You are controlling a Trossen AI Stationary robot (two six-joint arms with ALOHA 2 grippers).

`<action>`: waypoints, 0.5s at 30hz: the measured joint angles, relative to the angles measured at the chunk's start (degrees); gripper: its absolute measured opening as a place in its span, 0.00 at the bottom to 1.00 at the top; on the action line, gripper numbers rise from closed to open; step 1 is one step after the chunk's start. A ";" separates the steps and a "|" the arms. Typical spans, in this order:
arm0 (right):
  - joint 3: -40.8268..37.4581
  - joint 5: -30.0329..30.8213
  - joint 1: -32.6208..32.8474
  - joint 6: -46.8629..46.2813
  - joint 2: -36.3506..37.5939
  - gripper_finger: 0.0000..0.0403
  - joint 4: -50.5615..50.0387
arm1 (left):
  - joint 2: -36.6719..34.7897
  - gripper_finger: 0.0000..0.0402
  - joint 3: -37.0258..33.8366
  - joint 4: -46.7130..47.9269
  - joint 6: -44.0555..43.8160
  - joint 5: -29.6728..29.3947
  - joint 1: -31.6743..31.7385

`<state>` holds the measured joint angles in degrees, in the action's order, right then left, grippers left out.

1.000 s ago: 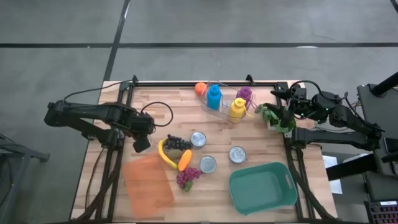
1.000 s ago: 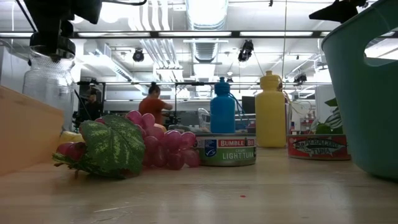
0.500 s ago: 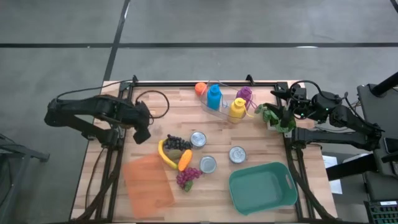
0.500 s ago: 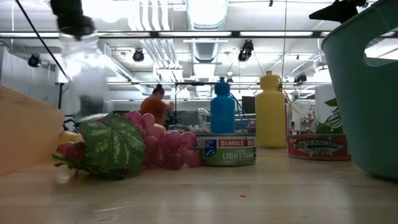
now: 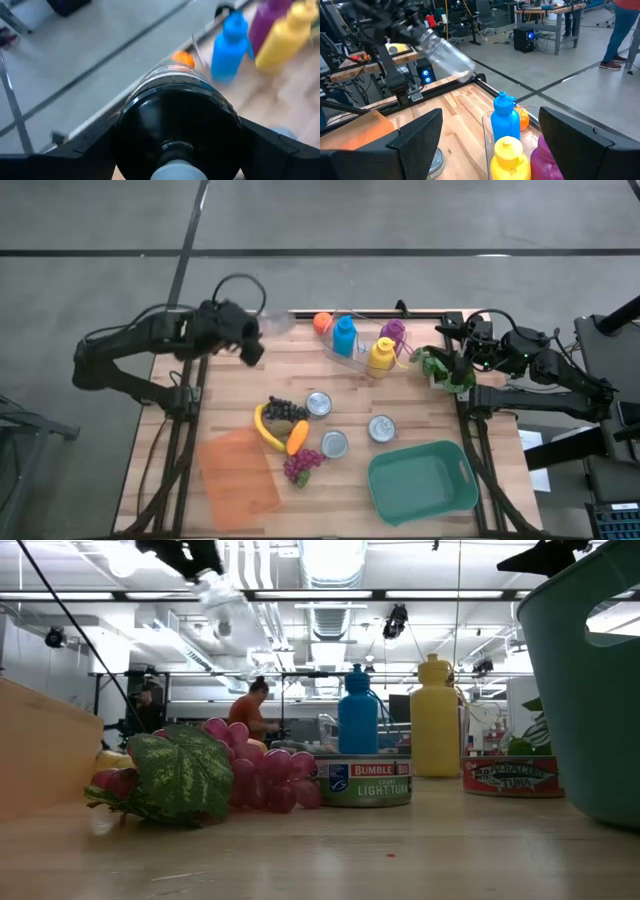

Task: Pick & Place Food Item
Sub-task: Put the transparent water bottle into the transparent bin

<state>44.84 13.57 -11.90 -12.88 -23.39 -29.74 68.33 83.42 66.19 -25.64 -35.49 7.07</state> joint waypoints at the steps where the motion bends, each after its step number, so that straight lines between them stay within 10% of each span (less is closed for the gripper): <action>1: 0.00 0.02 0.00 0.00 0.00 0.82 -0.01 | 0.38 0.81 0.00 -2.54 2.12 0.50 1.61; 15: 0.00 0.02 -0.01 0.00 0.00 0.82 0.01 | 14.00 0.81 5.72 -21.89 18.96 17.66 18.64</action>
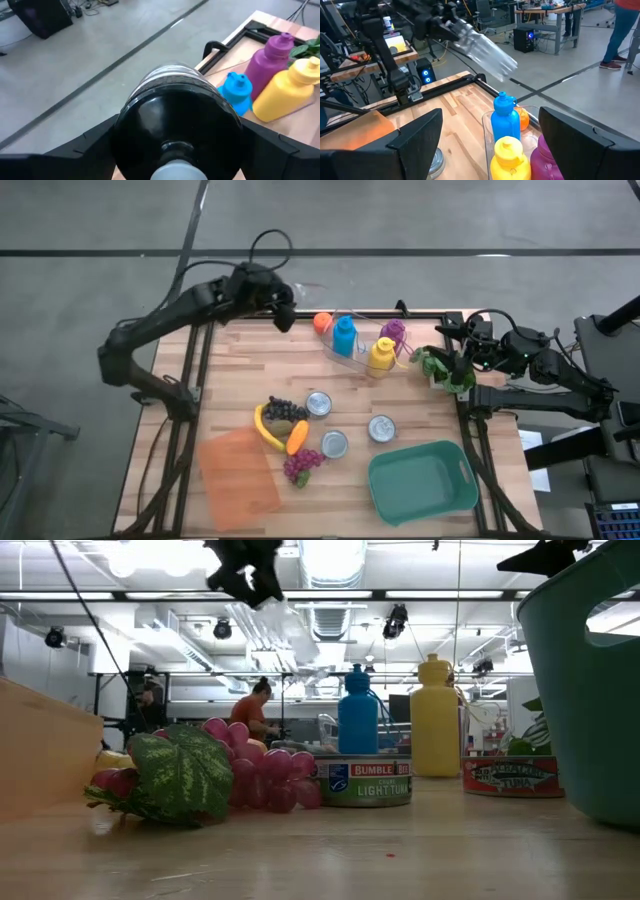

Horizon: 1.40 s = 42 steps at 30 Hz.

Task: Pick & Place Food Item
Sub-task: Put the transparent water bottle into the transparent bin

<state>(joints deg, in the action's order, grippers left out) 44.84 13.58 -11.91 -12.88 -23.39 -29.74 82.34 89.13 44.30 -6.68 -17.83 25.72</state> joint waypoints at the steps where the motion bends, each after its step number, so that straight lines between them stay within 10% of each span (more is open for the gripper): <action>1: 0.00 0.00 0.00 0.00 0.00 0.82 0.00 | 1.65 0.81 1.65 0.55 0.79 0.44 0.32; 18: 0.00 0.00 0.00 0.00 -0.01 0.82 0.00 | 22.54 0.81 28.29 9.77 9.93 5.68 1.96; 42: 0.00 0.00 -0.01 0.00 0.00 0.82 0.00 | 27.86 0.81 29.34 7.70 12.31 14.48 1.87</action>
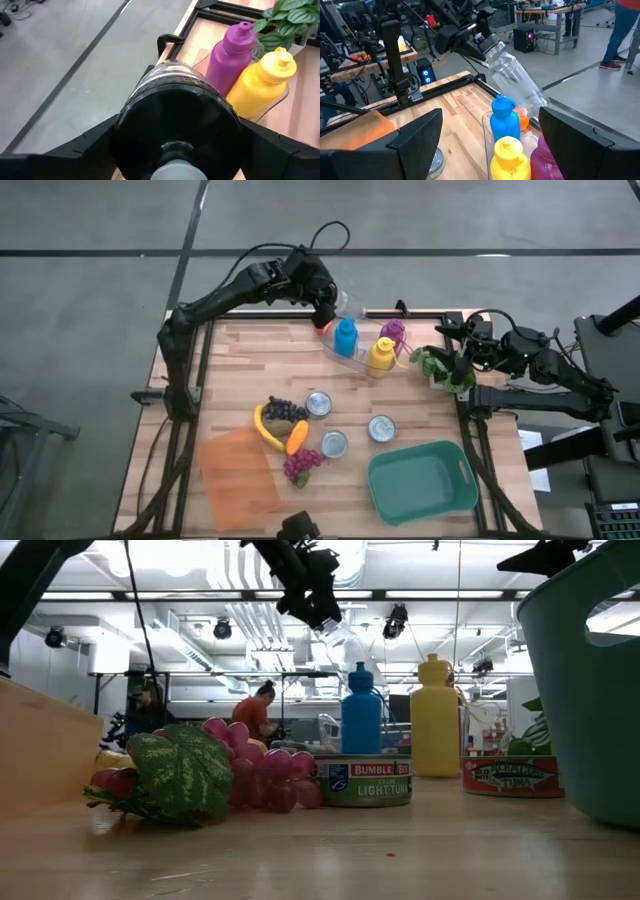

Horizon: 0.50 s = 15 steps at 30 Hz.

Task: Pick & Place Food Item
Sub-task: Put the transparent water bottle into the transparent bin

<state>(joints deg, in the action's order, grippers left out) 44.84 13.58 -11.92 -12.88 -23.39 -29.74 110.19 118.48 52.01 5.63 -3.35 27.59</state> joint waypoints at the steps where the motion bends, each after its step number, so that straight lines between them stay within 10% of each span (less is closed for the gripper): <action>1: 0.00 -0.01 0.01 0.00 0.01 0.82 -0.01 | 0.00 0.81 0.00 0.04 -0.01 0.02 0.00; 15: 0.00 0.00 0.02 0.00 0.01 0.82 0.00 | 0.19 0.81 -0.74 2.06 -0.05 -0.01 0.15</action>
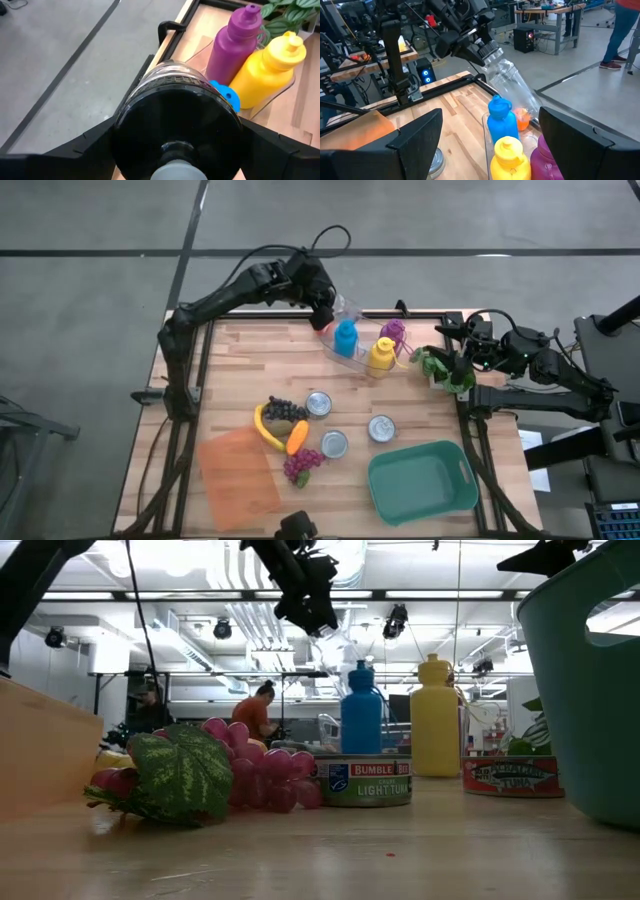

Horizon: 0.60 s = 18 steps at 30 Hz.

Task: Pick & Place Food Item
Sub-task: Put the transparent water bottle into the transparent bin

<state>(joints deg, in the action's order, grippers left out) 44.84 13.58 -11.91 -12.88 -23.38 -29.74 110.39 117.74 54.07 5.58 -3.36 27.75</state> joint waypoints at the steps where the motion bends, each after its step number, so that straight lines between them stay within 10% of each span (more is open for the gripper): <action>1: 0.00 -0.01 -0.01 0.00 -0.01 0.82 -0.01 | 0.04 0.81 -0.02 0.04 0.00 0.00 0.00; 18: 0.00 0.00 0.01 0.00 0.00 0.82 0.00 | 0.02 0.81 -5.02 -0.18 -0.22 0.42 0.37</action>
<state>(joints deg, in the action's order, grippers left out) 44.84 13.58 -11.90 -12.88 -23.38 -29.74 110.41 112.72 53.89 5.37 -2.94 28.12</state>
